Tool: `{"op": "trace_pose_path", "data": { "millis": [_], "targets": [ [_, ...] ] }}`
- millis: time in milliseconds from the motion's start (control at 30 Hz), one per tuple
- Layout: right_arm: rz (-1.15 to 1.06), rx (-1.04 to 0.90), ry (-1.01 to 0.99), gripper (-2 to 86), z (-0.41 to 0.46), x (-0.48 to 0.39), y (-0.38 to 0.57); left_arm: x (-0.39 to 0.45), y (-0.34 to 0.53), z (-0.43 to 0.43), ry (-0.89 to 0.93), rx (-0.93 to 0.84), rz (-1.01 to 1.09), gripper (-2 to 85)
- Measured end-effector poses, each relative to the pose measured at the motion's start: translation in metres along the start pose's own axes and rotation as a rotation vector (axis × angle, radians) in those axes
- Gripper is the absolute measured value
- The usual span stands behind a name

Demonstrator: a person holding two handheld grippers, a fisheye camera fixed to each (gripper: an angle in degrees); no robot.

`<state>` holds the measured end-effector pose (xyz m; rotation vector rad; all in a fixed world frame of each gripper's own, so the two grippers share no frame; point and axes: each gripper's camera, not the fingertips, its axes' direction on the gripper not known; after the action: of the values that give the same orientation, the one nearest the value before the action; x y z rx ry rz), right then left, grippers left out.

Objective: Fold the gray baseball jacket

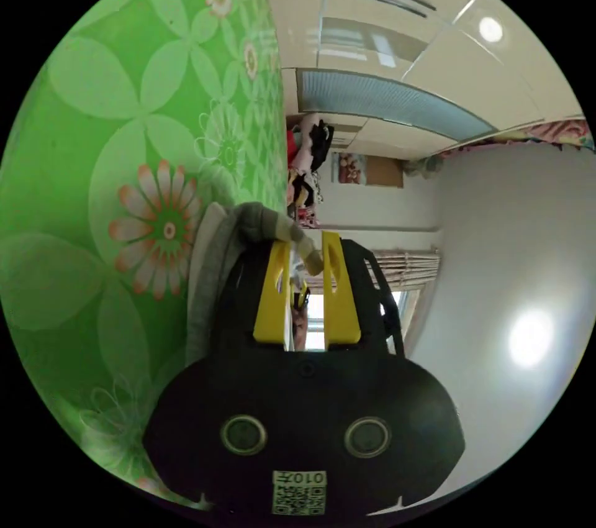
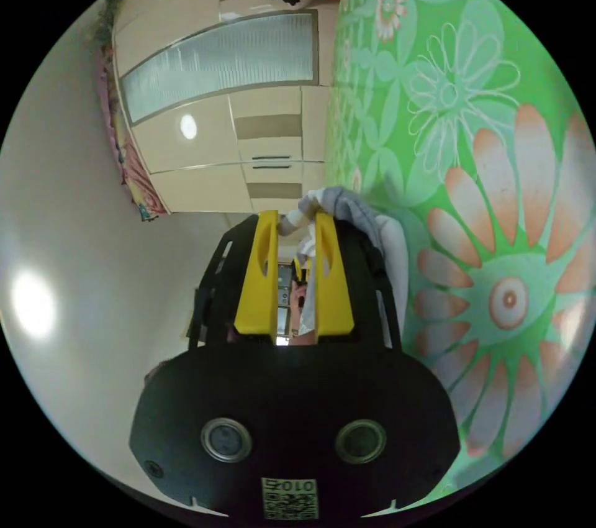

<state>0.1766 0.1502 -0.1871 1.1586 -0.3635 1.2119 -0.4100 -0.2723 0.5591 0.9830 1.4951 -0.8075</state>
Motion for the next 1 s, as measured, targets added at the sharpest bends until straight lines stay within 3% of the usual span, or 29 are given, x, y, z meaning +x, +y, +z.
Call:
{"op": "trace_pose_path", "data": {
  "millis": [167,267,333,367,400,500,567,667,833,933,1000],
  "targets": [
    [0.015,0.129,-0.05,6.7,-0.017,0.017,0.004,0.009,-0.01,0.013,-0.127,-0.1,0.048,4.0],
    [-0.018,0.169,0.001,4.3,-0.026,0.016,0.004,0.041,-0.001,-0.024,-0.036,0.087,0.128,1.8],
    [-0.046,0.162,-0.009,3.9,-0.022,0.016,0.004,0.045,0.017,-0.06,0.073,0.349,0.157,0.9],
    [-0.077,0.163,0.001,3.8,-0.017,0.012,0.004,0.045,0.032,-0.078,0.054,0.501,0.155,0.7],
    [-0.095,0.153,0.018,3.9,-0.013,0.01,0.003,0.048,0.038,-0.081,-0.04,0.506,0.144,0.5],
    [-0.191,0.093,0.203,8.7,0.004,-0.007,-0.006,0.066,0.039,-0.039,-0.246,0.234,0.276,0.5],
    [-0.264,0.004,0.48,17.0,0.026,-0.027,-0.016,0.079,0.049,-0.014,-0.39,0.174,0.386,0.9],
    [-0.334,-0.059,0.757,17.8,0.062,-0.039,-0.029,0.098,0.049,0.041,-0.55,0.036,0.522,2.0],
    [-0.413,-0.112,0.88,16.2,0.112,-0.037,-0.058,0.11,0.057,0.13,-0.555,-0.108,0.65,2.2],
    [-0.355,-0.265,0.908,10.4,0.143,-0.02,-0.074,0.094,0.058,0.181,-0.646,-0.205,0.675,1.3],
    [-0.393,-0.242,0.903,7.0,0.147,-0.029,-0.071,0.071,0.049,0.21,-0.772,-0.248,0.638,0.4]
  ]
}}
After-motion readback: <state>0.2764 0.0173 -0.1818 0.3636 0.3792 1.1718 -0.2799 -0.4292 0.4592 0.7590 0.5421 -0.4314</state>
